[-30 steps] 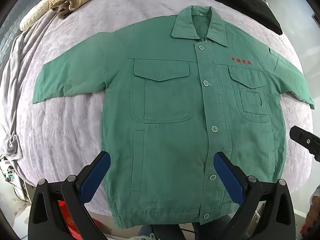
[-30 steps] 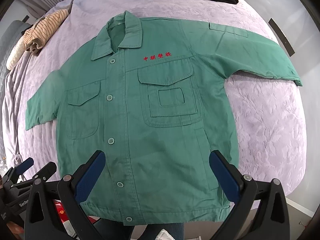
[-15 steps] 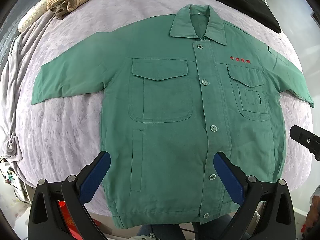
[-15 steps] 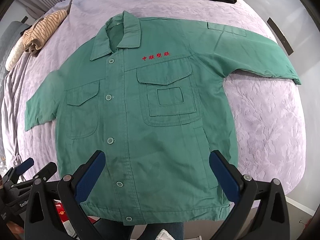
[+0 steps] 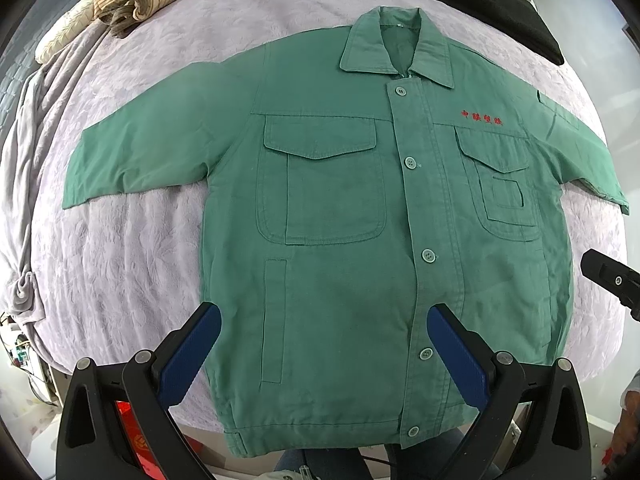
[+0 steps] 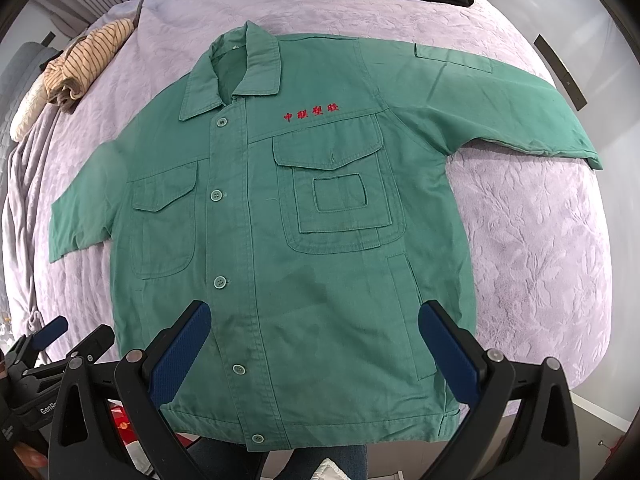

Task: Fold large clothes

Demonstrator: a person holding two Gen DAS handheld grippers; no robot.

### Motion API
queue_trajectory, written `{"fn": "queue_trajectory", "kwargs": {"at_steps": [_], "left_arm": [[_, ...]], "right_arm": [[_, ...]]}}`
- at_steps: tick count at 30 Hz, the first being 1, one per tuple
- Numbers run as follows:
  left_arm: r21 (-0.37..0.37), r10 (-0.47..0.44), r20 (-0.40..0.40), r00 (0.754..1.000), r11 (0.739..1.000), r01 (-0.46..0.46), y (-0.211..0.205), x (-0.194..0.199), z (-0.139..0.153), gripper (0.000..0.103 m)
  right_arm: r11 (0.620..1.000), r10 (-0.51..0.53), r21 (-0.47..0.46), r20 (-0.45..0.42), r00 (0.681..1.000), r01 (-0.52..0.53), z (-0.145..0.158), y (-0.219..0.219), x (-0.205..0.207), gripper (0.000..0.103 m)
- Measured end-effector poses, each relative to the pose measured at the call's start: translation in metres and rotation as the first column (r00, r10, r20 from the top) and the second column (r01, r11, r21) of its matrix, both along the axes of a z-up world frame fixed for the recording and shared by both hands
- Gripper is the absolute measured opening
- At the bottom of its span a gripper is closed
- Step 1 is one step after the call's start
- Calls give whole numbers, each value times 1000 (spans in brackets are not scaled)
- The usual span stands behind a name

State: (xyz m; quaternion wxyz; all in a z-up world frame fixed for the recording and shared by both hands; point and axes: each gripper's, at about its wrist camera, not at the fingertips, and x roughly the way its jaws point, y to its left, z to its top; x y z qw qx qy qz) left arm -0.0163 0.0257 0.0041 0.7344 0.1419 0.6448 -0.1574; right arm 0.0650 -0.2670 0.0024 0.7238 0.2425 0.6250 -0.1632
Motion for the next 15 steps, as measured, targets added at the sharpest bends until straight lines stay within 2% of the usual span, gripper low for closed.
{"fn": "queue_trajectory", "kwargs": {"at_steps": [15], "left_arm": [[3, 3, 0, 1000, 1000, -3, 1, -1, -2, 103]], "right_arm": [[1000, 0, 2, 0, 1000, 0, -2, 0, -1, 103]]}}
